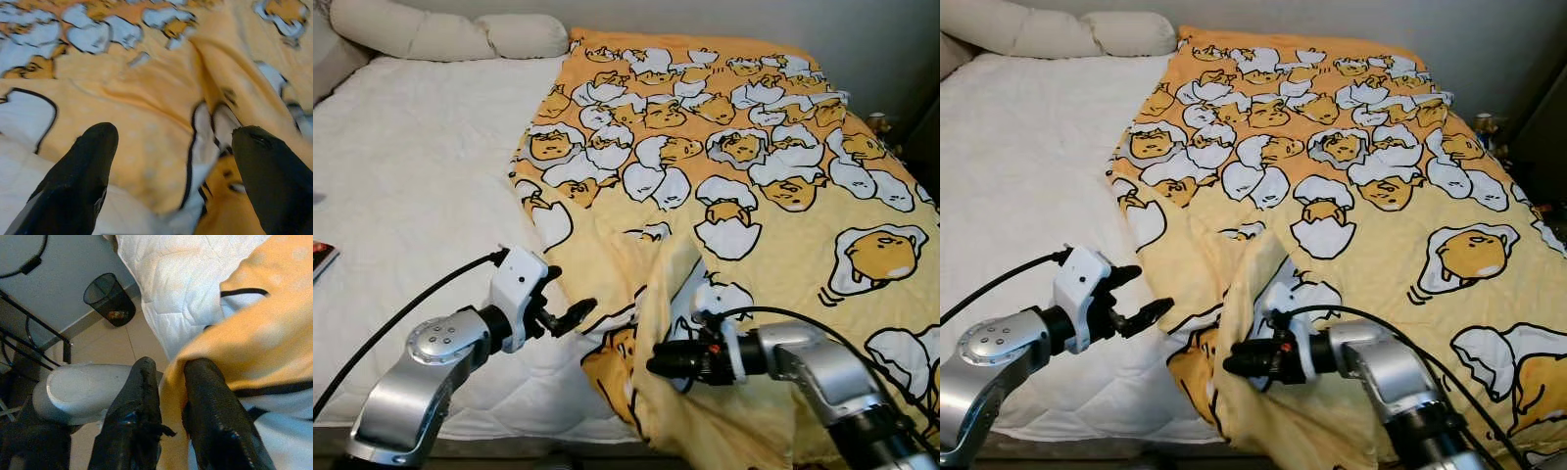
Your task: Clean up the room
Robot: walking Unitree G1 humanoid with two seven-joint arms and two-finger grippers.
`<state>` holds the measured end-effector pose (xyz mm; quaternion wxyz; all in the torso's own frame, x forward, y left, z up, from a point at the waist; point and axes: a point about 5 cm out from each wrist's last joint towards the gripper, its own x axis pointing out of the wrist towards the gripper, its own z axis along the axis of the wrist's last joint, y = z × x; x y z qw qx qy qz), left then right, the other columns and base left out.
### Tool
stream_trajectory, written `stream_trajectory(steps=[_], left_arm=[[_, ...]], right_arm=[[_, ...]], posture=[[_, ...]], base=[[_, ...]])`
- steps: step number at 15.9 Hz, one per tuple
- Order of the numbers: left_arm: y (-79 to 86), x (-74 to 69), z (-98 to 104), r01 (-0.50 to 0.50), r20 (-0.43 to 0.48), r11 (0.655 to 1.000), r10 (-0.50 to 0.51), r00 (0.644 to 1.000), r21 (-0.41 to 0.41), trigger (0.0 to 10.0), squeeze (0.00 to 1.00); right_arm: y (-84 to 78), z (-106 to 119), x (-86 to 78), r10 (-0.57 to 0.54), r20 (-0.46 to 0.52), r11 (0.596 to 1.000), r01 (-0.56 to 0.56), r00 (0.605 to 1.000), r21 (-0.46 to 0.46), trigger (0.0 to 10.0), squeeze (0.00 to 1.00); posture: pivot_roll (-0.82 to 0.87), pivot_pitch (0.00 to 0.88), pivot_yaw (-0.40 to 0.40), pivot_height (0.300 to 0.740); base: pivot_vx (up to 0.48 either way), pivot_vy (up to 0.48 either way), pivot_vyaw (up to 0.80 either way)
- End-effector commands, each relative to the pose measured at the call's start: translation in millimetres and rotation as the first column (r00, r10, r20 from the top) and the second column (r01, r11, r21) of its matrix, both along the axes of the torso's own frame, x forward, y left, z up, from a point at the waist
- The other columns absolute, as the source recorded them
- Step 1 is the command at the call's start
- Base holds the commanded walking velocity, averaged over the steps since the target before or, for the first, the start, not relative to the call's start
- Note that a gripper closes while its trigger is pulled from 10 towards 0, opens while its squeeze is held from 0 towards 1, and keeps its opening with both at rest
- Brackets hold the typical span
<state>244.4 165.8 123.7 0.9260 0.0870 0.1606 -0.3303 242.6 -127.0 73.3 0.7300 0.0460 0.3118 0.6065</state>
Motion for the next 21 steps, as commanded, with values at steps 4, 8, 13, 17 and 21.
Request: stream_trajectory(steps=[4,8,13,17,21], left_arm=[[-4.6,9.3,15,-0.114,0.095,0.989,0.122,0.988,-0.092,10.0,0.0],[-9.8,10.7,15,-0.133,0.1,0.985,0.145,0.984,-0.114,10.0,0.0],[-11.2,10.7,14,-0.14,0.1,0.984,0.151,0.983,-0.111,10.0,0.0],[-10.5,13.1,12,-0.142,0.107,0.987,0.15,0.983,-0.073,10.0,0.0],[-10.0,15.5,15,-0.132,0.133,0.989,0.139,0.981,-0.059,10.0,0.0]], right_arm=[[-22.1,45,5.6,-0.072,0.072,0.992,0.064,0.995,0.108,10.0,1.0],[-36.3,42,31.7,-0.326,0.225,0.943,0.333,0.918,0.008,10.0,0.0],[-53.4,12,54.4,-0.658,0.375,0.674,0.732,0.653,-0.093,10.0,0.0],[-76.3,-3,60.7,-0.762,0.419,0.48,0.865,0.493,-0.145,10.0,0.0],[-85.5,-1,69.1,-0.841,0.372,0.386,0.918,0.392,-0.095,10.0,1.0]], posture=[[0.06,0.0,-0.017,0.74],[0.06,0.0,-0.012,0.74],[0.06,0.0,-0.006,0.74],[0.06,0.0,0.003,0.74],[0.06,0.0,0.011,0.74]], base=[[0.0,0.0,0.0],[0.0,0.0,0.0],[-0.247,0.0,0.0],[0.0,0.0,0.0],[0.0,0.0,0.0]])
